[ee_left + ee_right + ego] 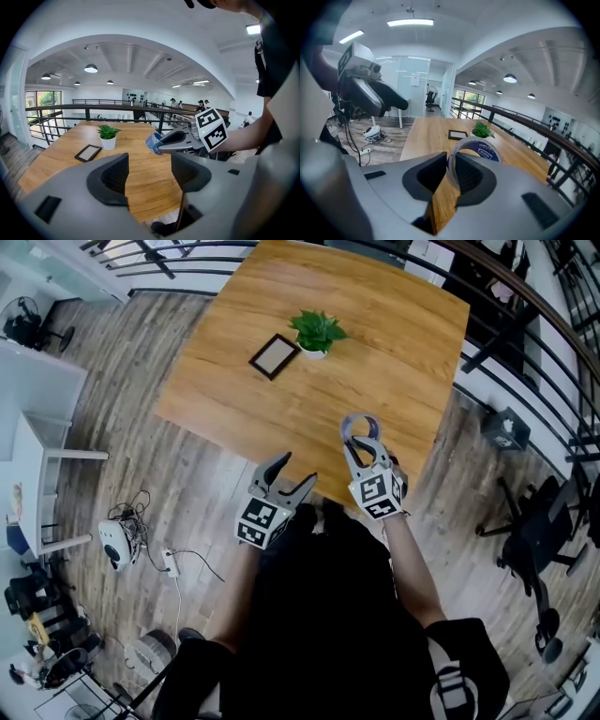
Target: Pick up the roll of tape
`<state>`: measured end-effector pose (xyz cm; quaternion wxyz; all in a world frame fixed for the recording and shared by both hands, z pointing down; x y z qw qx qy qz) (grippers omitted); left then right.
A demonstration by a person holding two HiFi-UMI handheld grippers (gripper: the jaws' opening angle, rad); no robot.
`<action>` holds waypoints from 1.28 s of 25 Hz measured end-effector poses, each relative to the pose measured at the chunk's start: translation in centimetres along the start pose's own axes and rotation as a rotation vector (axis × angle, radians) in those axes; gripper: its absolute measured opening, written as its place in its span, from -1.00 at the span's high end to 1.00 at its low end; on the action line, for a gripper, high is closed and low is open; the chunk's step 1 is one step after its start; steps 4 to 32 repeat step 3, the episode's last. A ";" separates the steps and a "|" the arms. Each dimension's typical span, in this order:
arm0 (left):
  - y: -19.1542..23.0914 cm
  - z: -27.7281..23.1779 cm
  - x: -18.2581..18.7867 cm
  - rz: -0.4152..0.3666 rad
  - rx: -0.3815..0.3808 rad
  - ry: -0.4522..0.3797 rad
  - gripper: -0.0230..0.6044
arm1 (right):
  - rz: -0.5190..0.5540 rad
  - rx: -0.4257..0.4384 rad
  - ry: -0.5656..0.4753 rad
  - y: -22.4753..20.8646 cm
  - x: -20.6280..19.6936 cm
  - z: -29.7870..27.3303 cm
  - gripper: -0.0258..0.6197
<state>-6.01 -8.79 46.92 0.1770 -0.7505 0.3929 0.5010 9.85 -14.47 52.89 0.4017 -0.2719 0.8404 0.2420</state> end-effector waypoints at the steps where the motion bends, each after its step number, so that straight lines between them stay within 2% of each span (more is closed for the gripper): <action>1: 0.1 0.1 -0.2 0.002 0.000 0.002 0.02 | 0.002 -0.001 -0.001 0.2 0.1 -0.1 0.71; 32: 0.3 0.5 -0.6 0.009 -0.001 0.007 0.02 | 0.003 -0.002 -0.004 0.5 0.3 -0.2 0.71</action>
Point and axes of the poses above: the fingertips, and each gripper's own axes: z backward along the fingers, y to its left, x out of its top, the point moved 6 cm from there along z, backward along the fingers, and after that the axes turned 2 degrees about y, right-handed, at the moved point
